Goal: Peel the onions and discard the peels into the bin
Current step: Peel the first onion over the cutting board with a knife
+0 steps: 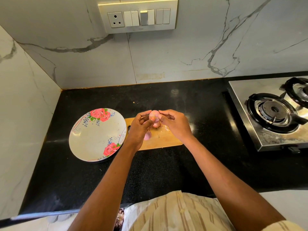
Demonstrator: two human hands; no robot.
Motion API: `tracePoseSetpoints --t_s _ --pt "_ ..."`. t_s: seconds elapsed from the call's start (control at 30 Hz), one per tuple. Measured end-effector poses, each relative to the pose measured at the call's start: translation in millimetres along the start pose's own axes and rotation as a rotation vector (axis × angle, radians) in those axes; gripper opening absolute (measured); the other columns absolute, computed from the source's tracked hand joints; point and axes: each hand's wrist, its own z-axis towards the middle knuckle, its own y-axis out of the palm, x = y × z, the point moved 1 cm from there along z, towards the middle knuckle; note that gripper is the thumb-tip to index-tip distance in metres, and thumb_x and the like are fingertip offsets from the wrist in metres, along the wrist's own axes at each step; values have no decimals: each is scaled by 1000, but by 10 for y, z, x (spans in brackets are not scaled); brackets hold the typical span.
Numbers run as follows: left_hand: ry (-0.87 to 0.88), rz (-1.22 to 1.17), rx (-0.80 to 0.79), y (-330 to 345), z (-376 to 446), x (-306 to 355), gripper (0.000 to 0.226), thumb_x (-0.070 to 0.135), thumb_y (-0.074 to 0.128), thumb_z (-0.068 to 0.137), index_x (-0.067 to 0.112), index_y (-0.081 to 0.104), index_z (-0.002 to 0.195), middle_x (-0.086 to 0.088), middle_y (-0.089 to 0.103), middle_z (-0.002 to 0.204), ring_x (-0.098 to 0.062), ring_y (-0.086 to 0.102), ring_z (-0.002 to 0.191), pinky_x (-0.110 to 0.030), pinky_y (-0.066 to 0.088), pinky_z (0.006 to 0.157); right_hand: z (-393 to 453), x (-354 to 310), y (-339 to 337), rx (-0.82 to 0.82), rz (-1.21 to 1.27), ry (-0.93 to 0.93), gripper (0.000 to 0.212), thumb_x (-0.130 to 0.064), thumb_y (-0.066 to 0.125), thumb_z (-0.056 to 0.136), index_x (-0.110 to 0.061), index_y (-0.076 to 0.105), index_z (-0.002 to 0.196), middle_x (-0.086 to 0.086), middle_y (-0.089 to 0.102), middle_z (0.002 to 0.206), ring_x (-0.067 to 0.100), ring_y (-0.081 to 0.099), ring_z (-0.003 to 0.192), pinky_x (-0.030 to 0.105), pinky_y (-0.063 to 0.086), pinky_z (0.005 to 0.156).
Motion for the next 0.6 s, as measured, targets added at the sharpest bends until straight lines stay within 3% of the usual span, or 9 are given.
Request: tracePoseSetpoints --t_s 0.13,0.37,0.6 --pt "-10 5 -1 -23 18 -1 62 43 75 75 25 57 132 8 66 128 -11 63 119 -35 51 104 3 15 15 22 -3 -15 23 -30 71 95 -20 76 116 -8 77 104 8 73 96 42 62 87" --pt "-23 19 -17 -35 21 -42 58 44 73 80 25 57 132 8 67 127 -13 65 118 -39 50 107 -19 4 21 27 -53 -26 18 -25 69 97 -20 77 112 -8 77 101 7 74 91 41 62 84" --pt "-28 -11 -38 -21 -1 -17 54 42 72 81 27 58 130 10 67 124 -10 66 115 -31 52 101 -9 -32 4 46 -58 -13 12 -19 67 97 -26 76 101 -12 75 91 6 73 86 39 62 83"
